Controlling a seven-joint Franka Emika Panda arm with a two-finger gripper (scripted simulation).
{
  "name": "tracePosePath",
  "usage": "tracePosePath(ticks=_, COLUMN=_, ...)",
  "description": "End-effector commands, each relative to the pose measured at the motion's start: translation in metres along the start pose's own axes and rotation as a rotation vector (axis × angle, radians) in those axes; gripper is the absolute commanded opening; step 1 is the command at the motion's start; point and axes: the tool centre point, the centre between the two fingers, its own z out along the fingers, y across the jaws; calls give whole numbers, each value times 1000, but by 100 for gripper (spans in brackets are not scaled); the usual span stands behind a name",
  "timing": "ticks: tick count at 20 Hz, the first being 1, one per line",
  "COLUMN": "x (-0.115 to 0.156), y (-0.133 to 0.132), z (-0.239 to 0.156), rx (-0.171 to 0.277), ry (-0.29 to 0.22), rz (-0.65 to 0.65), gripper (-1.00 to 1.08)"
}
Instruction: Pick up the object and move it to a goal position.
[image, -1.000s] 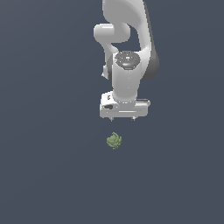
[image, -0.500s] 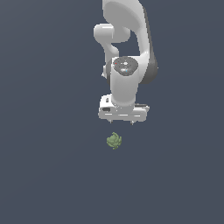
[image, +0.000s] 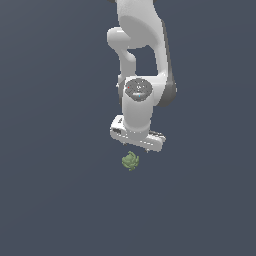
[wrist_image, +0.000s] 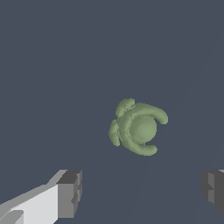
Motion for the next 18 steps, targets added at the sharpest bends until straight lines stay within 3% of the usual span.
tracePosePath(ticks=1, x=6, y=2, z=9, rx=-3, ry=3, rz=75, gripper=100)
tracePosePath(ticks=9, x=20, y=8, z=30, rx=-12, ry=12, rz=255, gripper=100)
tracePosePath(ticks=18, x=27, y=12, z=40, rx=-17, ry=18, rz=342, gripper=100)
